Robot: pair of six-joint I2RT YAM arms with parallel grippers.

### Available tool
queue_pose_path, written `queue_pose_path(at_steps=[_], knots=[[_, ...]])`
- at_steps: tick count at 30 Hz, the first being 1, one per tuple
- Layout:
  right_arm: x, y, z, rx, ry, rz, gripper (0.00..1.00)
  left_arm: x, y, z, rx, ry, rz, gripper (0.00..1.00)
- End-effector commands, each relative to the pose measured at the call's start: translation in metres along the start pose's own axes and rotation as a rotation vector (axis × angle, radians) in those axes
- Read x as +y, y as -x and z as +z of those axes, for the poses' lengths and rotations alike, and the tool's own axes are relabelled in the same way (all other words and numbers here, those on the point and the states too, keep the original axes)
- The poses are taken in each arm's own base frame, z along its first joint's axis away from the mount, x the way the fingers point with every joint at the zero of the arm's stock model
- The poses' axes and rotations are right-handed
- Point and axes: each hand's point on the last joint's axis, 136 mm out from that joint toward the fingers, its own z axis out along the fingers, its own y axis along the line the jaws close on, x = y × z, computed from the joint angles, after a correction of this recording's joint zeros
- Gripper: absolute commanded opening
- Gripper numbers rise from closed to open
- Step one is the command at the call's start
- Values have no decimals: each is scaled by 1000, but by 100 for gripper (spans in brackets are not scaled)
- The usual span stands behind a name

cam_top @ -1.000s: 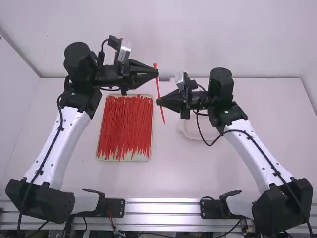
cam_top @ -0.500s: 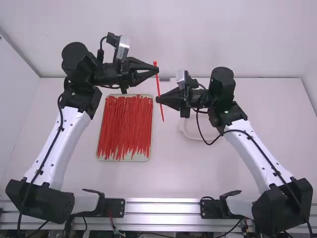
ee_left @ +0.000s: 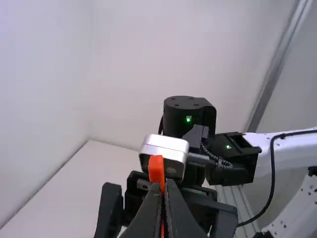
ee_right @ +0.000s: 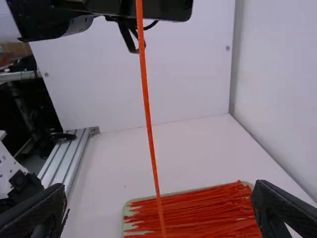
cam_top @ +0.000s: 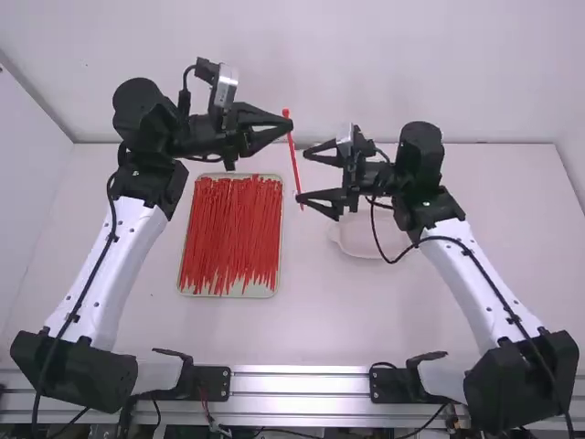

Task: Fasten the cable tie

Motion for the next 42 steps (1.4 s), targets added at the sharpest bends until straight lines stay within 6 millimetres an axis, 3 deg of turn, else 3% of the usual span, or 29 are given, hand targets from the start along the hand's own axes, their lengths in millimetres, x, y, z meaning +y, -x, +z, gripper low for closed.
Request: queue_pose_path(at_steps=[1, 3, 9, 20, 23, 25, 31, 38, 42], knots=[[4, 9, -6, -11, 29, -83, 99, 4, 11, -2, -24, 41, 21, 2], [10, 8, -7, -13, 62, -128, 99, 9, 11, -1, -32, 65, 15, 2], [34, -2, -11, -31, 197, -245, 99, 55, -4, -8, -34, 165, -46, 2], [6, -33, -9, 98, 19, -138, 99, 130, -57, -15, -19, 233, -320, 2], [9, -32, -5, 96, 32, -223, 99, 144, -71, -16, -22, 243, -467, 2], [13, -31, -3, 89, 53, -309, 99, 145, -75, -17, -17, 231, -507, 2], [31, -27, 1, 25, 148, -645, 99, 117, -72, -15, 30, 77, -647, 2], [54, -10, -23, -166, 270, -861, 99, 101, -69, -17, 65, 6, -951, 2], [47, -9, -30, -176, 241, -957, 99, 104, -71, -19, 65, 17, -1013, 2]])
